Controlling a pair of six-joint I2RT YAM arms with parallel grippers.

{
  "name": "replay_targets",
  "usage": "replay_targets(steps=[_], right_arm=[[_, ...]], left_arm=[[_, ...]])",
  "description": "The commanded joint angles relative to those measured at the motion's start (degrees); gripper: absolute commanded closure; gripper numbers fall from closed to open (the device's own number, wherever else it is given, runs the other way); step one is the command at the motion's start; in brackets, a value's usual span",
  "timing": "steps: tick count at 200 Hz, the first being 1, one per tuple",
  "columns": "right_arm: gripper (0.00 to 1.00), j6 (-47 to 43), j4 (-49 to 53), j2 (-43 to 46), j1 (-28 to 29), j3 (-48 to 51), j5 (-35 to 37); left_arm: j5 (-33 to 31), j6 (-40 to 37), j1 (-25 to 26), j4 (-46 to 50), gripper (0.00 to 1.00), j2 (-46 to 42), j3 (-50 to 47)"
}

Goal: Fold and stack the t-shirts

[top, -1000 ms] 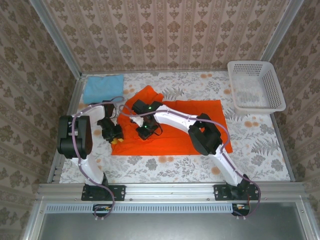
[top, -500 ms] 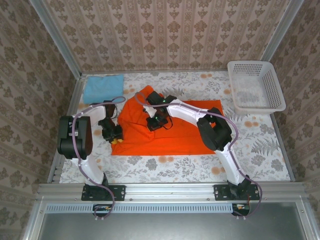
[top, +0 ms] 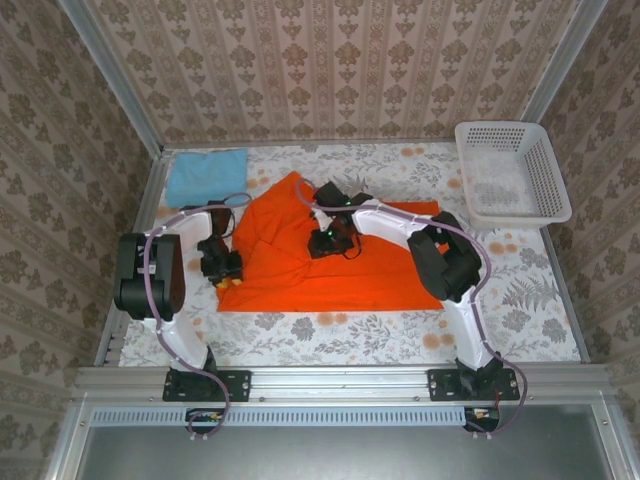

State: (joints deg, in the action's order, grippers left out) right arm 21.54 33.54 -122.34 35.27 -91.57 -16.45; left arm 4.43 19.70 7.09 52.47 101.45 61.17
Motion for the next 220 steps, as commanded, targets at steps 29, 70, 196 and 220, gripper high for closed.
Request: replay_targets(steps=[29,70,196,220], right_arm=[[0.51,11.23,-5.87,18.02,-6.41,14.51,6.75],[0.57,23.27,-4.18,30.87,-14.53,32.98,9.14],[0.78,35.18,2.34,39.46,-26.91,53.50,8.69],[0.78,36.65,5.77,39.73,-27.03,53.82,9.40]], left_arm=[[-4.06,2.77,-0.34,4.63,0.57,-6.85,8.93],[11.55,0.61,0.98,0.27,0.61,-8.05,8.36],[5.82,2.23,8.29,-2.22,0.67,1.05,-2.61],[3.99,2.44,8.68,-1.47,0.66,0.82,-4.42]])
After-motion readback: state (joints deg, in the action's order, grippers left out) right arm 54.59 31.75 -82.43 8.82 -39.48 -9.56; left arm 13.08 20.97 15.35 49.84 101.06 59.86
